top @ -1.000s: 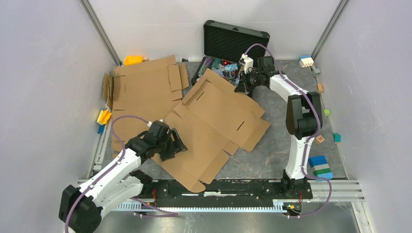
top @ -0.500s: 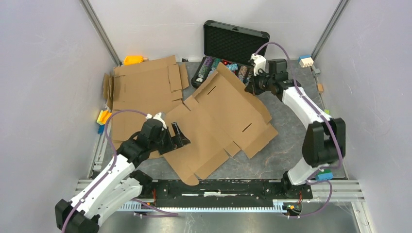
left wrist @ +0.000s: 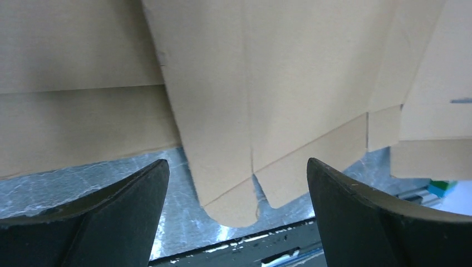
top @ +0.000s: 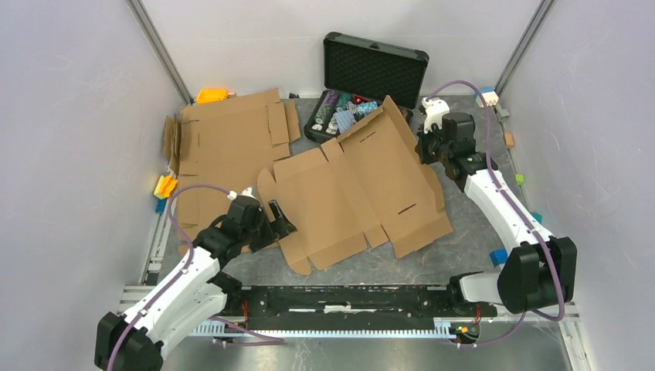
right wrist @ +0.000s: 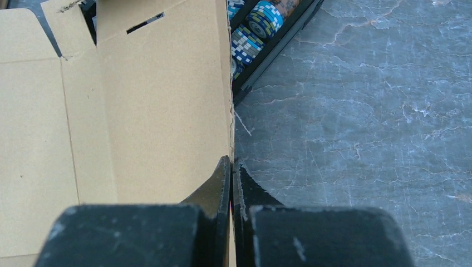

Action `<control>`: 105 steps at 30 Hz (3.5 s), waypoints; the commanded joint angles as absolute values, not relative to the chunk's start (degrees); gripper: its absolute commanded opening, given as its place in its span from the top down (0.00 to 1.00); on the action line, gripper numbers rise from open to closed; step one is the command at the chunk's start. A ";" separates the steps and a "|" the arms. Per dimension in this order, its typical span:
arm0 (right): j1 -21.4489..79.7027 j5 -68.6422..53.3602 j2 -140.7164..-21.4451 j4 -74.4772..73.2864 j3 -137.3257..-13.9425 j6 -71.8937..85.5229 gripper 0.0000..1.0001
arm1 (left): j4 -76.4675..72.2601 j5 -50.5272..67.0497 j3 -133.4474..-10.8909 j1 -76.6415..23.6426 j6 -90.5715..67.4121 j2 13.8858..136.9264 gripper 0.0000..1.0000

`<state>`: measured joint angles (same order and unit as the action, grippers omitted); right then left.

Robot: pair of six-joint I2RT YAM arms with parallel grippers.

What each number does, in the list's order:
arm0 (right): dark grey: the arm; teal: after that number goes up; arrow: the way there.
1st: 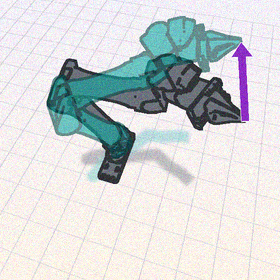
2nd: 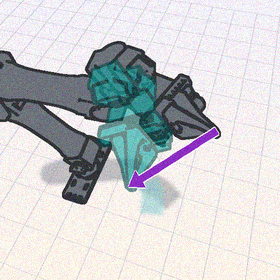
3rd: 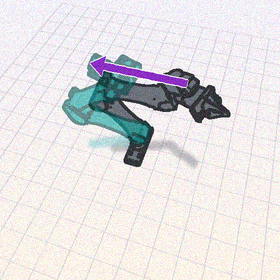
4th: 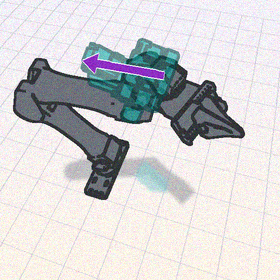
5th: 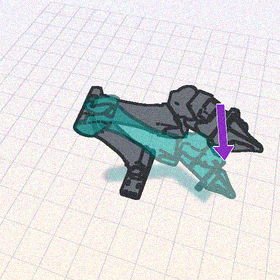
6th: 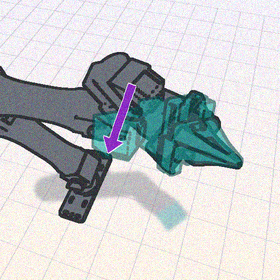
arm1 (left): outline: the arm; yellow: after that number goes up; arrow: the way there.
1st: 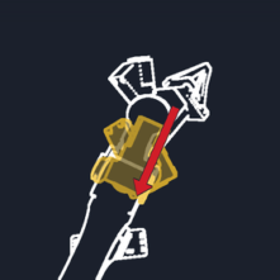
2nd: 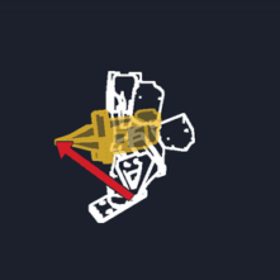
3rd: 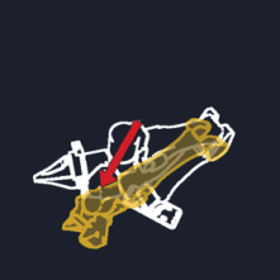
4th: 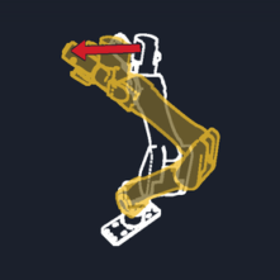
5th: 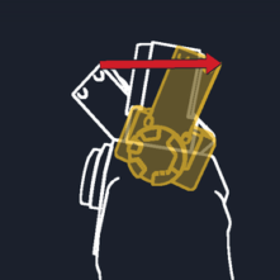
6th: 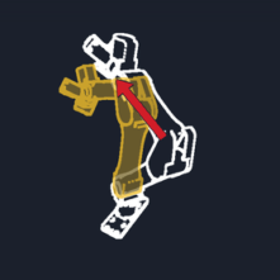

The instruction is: Fold the paper box

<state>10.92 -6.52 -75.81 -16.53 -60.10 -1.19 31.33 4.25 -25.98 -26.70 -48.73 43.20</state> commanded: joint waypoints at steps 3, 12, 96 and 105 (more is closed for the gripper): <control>10.88 -5.90 -76.38 -13.42 -59.82 -0.09 1.00 | 27.94 -2.83 -23.34 -25.69 -50.40 42.95 0.00; 10.88 -7.69 -76.59 -14.06 -60.57 -0.09 1.00 | 8.36 8.40 -15.73 -24.88 -51.03 50.36 0.20; 11.66 -1.78 -69.89 0.13 -36.36 10.57 0.90 | 32.29 0.25 -52.95 -20.39 -28.17 63.78 0.05; 11.62 -0.88 -69.61 0.13 -36.65 9.88 0.90 | 34.15 -3.93 -55.44 -14.12 -29.76 73.10 0.01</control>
